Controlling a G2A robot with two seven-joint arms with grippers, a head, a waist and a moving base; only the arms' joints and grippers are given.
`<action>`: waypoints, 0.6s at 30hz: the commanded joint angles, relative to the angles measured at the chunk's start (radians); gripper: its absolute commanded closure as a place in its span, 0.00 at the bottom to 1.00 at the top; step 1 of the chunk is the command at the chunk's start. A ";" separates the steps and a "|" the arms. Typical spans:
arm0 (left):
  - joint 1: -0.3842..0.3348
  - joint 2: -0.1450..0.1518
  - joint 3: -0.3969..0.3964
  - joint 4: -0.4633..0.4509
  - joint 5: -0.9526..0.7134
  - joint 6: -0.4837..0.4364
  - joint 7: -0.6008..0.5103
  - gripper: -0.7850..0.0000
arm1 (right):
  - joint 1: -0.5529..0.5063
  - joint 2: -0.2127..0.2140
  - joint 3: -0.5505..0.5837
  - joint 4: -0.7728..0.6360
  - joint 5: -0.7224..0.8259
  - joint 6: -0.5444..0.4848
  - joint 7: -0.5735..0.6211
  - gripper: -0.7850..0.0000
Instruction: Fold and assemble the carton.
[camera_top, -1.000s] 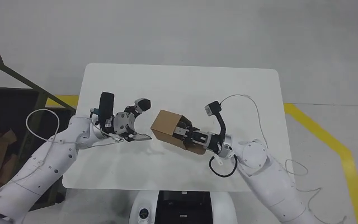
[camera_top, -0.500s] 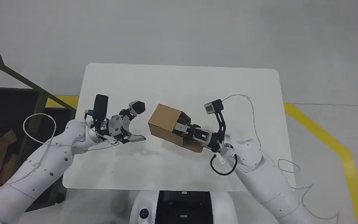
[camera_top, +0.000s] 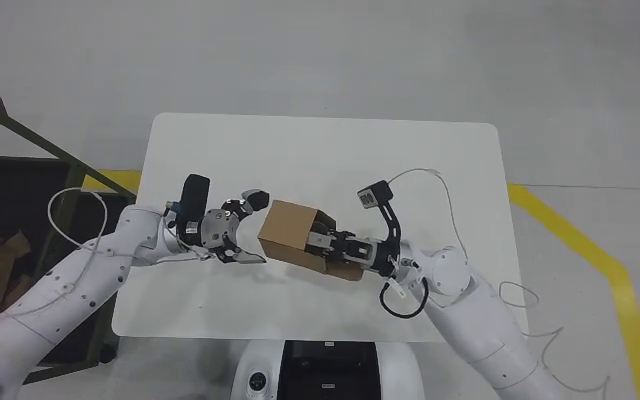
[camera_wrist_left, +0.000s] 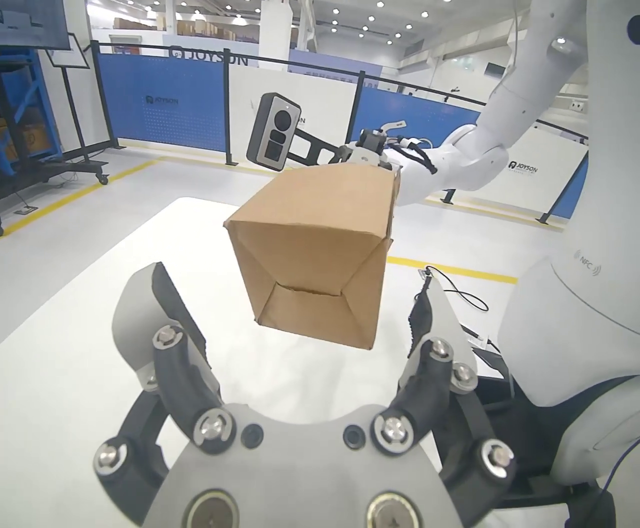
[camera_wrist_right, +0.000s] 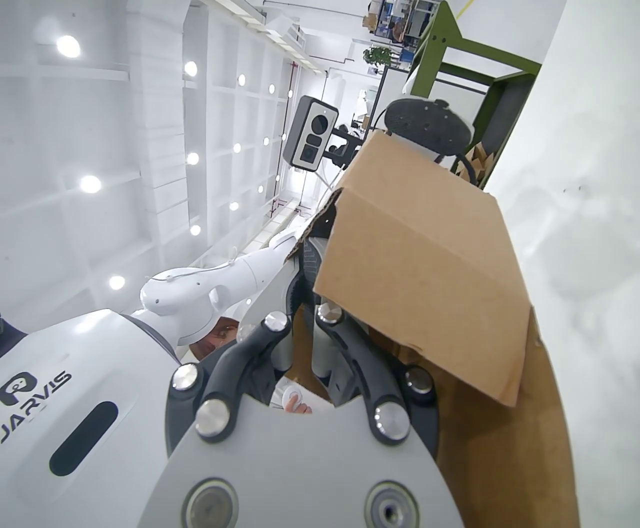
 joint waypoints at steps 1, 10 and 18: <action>-0.021 0.002 0.036 -0.005 -0.006 0.000 0.023 0.00 | 0.000 0.000 0.002 -0.003 0.008 0.002 0.011 1.00; -0.125 0.009 0.165 0.005 0.001 0.000 0.069 0.00 | 0.003 0.000 -0.004 -0.013 0.018 0.012 0.045 1.00; -0.215 0.013 0.283 -0.006 -0.010 0.000 0.091 0.00 | 0.008 -0.002 -0.011 -0.013 0.021 0.019 0.063 1.00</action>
